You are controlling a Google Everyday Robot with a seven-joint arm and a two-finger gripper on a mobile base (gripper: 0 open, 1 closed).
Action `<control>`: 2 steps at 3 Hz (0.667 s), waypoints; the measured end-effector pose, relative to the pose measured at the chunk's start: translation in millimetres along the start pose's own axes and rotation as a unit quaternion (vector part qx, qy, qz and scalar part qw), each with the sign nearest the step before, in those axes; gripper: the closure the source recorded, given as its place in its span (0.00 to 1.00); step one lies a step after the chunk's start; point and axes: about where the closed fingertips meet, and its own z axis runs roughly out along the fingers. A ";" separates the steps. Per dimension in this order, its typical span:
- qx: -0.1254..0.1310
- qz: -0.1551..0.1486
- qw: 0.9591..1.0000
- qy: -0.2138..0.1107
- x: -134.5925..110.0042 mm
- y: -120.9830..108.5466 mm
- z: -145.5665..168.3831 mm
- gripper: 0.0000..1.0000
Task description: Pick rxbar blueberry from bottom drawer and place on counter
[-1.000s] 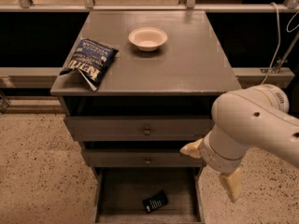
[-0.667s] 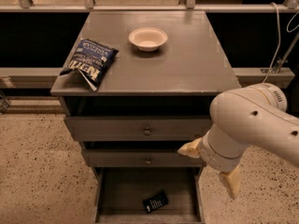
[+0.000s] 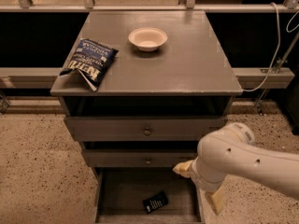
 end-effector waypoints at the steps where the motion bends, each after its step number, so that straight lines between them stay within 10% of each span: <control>1: 0.036 0.015 0.999 0.012 7.1 -4.8 50.1 0.00; 2: 0.075 0.014 0.997 0.026 14.8 -24.6 51.2 0.00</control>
Offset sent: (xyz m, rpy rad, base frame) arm 0.0091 0.0029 -0.0472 0.0277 -0.0589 -0.0337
